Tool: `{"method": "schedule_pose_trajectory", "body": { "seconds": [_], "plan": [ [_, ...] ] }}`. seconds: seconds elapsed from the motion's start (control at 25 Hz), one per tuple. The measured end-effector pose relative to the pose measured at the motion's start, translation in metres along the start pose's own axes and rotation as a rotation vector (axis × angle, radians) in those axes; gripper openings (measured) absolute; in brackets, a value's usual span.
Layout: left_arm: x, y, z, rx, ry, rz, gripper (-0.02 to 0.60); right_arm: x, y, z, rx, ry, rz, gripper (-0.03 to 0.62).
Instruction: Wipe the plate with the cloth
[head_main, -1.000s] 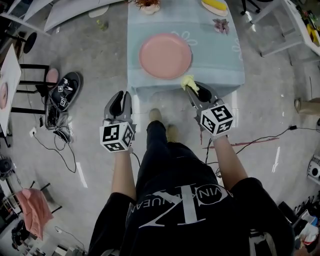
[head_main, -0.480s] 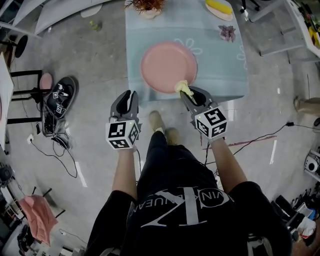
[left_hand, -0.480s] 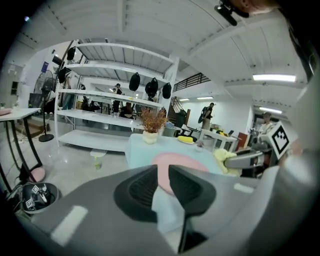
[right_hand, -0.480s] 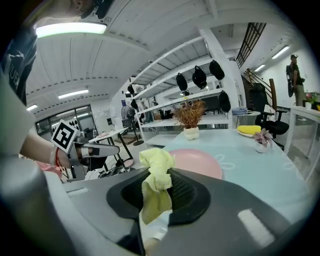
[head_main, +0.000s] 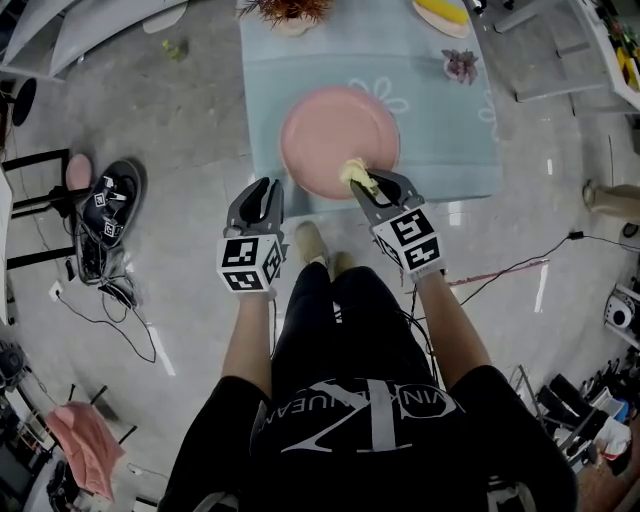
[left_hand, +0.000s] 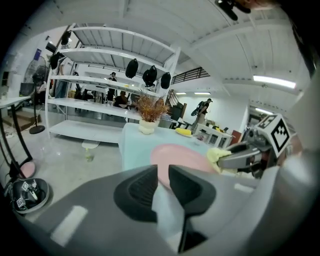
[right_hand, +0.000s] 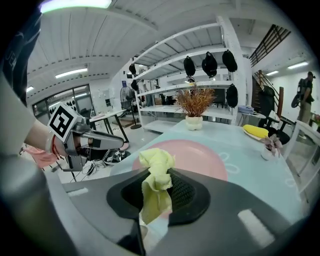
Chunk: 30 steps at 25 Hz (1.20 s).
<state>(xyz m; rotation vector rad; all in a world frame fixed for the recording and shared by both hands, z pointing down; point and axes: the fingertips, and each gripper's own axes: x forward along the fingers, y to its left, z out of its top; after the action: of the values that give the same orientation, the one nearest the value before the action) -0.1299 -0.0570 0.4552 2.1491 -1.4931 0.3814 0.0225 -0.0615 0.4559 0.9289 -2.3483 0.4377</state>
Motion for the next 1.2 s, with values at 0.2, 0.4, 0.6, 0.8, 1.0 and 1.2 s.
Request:
{"method": "schedule_pose_trajectory", "body": {
  "seconds": [0.2, 0.4, 0.6, 0.8, 1.0, 1.2],
  "plan": [
    [0.018, 0.001, -0.009, -0.044, 0.031, -0.023, 0.000, 0.021, 0.006, 0.003, -0.064, 0.036, 0.045, 0.086],
    [0.035, 0.007, -0.014, -0.063, 0.057, -0.017, 0.000, 0.053, 0.006, 0.006, -0.124, 0.078, 0.083, 0.086],
    [0.044, 0.014, -0.018, -0.107, 0.066, -0.018, 0.000, 0.085, 0.007, 0.006, -0.185, 0.120, 0.123, 0.086],
    [0.055, 0.016, -0.023, -0.139, 0.088, -0.034, 0.000, 0.116, 0.002, 0.006, -0.244, 0.177, 0.130, 0.086],
    [0.068, 0.019, -0.025, -0.179, 0.100, -0.045, 0.000, 0.142, -0.001, 0.010, -0.321, 0.205, 0.152, 0.086],
    [0.074, 0.020, -0.027, -0.173, 0.125, -0.047, 0.000, 0.162, -0.004, 0.018, -0.412, 0.213, 0.153, 0.086]
  ]
}}
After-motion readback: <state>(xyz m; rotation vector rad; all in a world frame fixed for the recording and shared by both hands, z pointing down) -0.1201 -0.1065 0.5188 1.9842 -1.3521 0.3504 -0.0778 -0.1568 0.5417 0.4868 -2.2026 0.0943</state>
